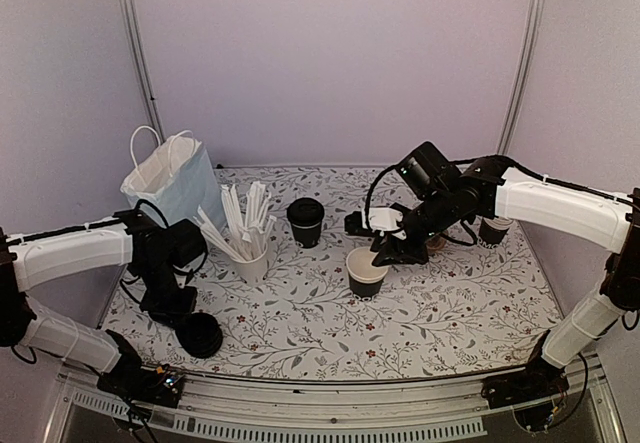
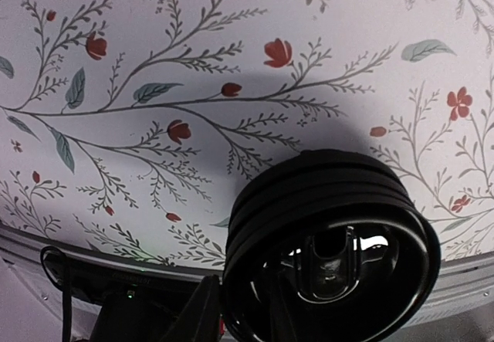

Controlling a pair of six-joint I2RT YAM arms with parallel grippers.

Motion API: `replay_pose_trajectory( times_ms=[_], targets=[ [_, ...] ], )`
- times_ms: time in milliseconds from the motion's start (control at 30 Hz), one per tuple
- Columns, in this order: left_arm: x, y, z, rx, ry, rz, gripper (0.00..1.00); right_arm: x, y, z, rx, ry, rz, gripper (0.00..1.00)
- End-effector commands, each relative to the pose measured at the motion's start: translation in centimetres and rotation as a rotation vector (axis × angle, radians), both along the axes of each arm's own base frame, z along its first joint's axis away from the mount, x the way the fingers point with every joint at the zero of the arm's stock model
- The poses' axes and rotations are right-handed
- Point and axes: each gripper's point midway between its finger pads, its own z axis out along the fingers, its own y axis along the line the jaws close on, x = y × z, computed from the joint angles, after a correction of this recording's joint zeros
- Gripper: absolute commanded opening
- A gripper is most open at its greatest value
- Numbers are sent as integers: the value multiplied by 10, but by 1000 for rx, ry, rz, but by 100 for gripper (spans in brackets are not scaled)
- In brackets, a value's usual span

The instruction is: Pack the takeout coffee

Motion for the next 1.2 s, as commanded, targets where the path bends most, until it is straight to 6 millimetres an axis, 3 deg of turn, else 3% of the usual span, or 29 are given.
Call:
replay_pose_trajectory(
  times_ms=[0, 200, 400, 500, 800, 833, 900, 967, 1167],
  targets=[
    [3, 2, 2, 7, -5, 21, 22, 1, -2, -8, -18, 13, -11, 31],
    [15, 10, 17, 60, -67, 26, 15, 2, -1, -13, -28, 18, -11, 31],
    [19, 22, 16, 111, -63, 19, 4, 3, 1, -14, -32, 25, -11, 31],
    [21, 19, 14, 81, -65, 19, 0, 3, 0, -15, -35, 27, -13, 31],
    [33, 20, 34, 77, -120, 30, 0, 3, -2, -13, -37, 26, -20, 31],
    [32, 19, 34, 71, -118, 31, 5, 3, -1, -12, -35, 25, -19, 31],
    [28, 15, 30, 45, -95, 30, 25, 3, -1, -12, -35, 25, -20, 31],
    [26, 9, 21, 9, -82, 29, 34, 3, -1, -12, -35, 24, -19, 31],
    [27, 4, 4, -4, -54, 15, 36, 3, -1, -12, -38, 25, -17, 31]
  ],
)
